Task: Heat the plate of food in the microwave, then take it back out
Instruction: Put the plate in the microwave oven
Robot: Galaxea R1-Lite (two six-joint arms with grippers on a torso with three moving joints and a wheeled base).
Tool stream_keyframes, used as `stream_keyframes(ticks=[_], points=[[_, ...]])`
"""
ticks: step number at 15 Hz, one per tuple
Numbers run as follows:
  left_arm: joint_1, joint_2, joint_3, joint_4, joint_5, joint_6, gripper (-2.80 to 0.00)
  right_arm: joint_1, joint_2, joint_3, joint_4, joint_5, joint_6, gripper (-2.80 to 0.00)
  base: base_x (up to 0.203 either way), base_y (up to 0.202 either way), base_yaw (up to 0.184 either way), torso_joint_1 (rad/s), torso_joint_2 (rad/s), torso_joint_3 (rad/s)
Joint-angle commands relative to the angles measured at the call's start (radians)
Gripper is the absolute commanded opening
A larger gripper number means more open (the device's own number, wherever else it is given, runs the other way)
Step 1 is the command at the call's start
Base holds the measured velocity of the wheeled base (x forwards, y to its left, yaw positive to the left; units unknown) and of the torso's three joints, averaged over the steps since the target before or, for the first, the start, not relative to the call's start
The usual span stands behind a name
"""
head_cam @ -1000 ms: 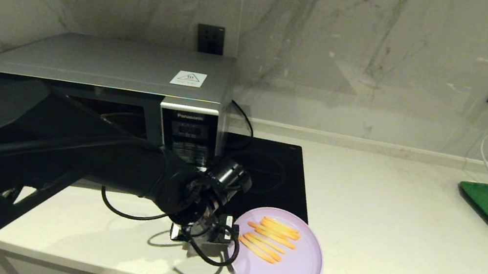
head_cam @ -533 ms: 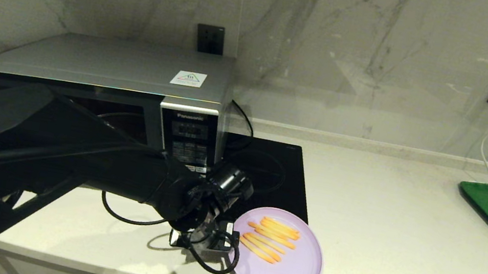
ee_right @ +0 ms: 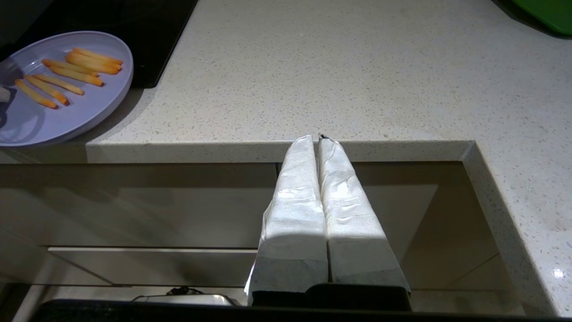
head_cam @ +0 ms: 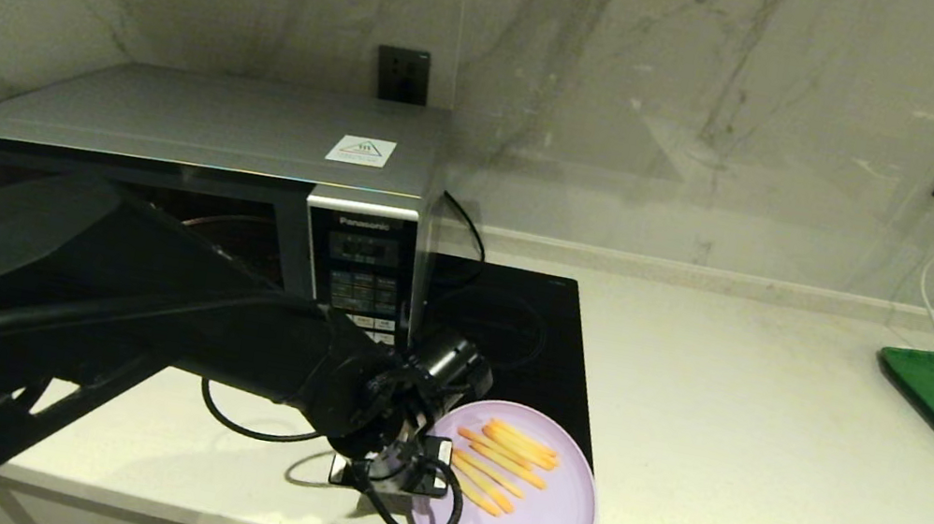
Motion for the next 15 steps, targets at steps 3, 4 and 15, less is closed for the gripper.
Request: stream_keyframes(ticks=[3,4,15], points=[[-0.016,-0.003,0.008,0.003,0.000,-0.006,-2.80,0.000,0.000,0.000,0.002,-0.001,0.000,-2.80,0.000,0.000,0.000,0.000,0.00,0.000],[-0.016,-0.008,0.014,0.002,0.000,-0.007,-2.80,0.000,0.000,0.000,0.002,-0.001,0.000,-2.80,0.000,0.000,0.000,0.000,0.00,0.000],[0.006,-0.170,0.075,0.000,-0.211,-0.041,-2.80,0.000,0.000,0.000,0.002,-0.001,0.000,-2.80,0.000,0.000,0.000,0.000,0.00,0.000]])
